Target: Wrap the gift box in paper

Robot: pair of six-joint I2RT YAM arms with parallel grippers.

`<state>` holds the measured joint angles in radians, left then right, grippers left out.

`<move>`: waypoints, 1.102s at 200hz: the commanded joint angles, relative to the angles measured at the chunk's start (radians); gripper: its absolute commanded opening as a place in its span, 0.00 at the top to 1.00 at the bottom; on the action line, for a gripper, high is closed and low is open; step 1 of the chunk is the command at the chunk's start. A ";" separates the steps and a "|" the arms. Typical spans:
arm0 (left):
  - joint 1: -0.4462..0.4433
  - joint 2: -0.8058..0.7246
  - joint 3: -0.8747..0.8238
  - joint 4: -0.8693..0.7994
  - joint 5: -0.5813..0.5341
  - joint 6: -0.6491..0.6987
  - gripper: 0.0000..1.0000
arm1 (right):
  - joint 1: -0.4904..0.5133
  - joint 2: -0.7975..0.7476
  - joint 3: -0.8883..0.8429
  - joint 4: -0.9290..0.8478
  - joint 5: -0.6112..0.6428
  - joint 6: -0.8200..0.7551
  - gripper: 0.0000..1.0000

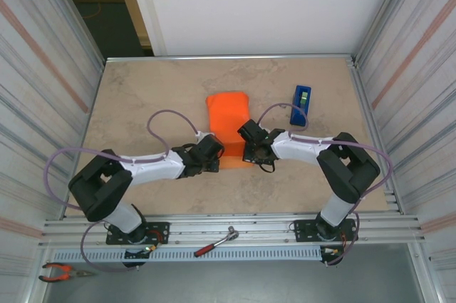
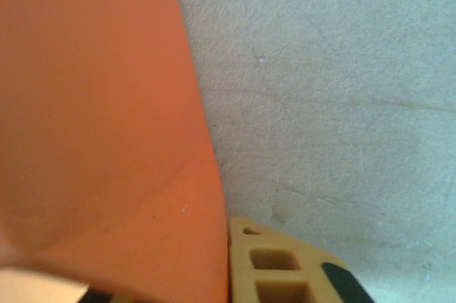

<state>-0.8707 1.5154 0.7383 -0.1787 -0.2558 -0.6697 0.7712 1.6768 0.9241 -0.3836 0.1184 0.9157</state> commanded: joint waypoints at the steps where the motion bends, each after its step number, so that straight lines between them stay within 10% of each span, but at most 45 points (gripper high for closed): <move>1: 0.006 -0.087 -0.015 -0.052 -0.054 0.061 0.67 | -0.001 -0.047 -0.017 -0.041 -0.002 0.012 0.80; 119: 0.058 -0.104 0.029 -0.009 0.024 0.248 0.44 | -0.002 -0.114 -0.032 -0.032 -0.032 -0.005 0.37; 220: 0.038 0.068 0.100 0.012 -0.067 0.132 0.43 | -0.040 0.011 0.061 -0.020 0.003 -0.030 0.36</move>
<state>-0.8291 1.5524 0.8051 -0.1600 -0.2653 -0.4873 0.7387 1.6615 0.9653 -0.3935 0.0978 0.9051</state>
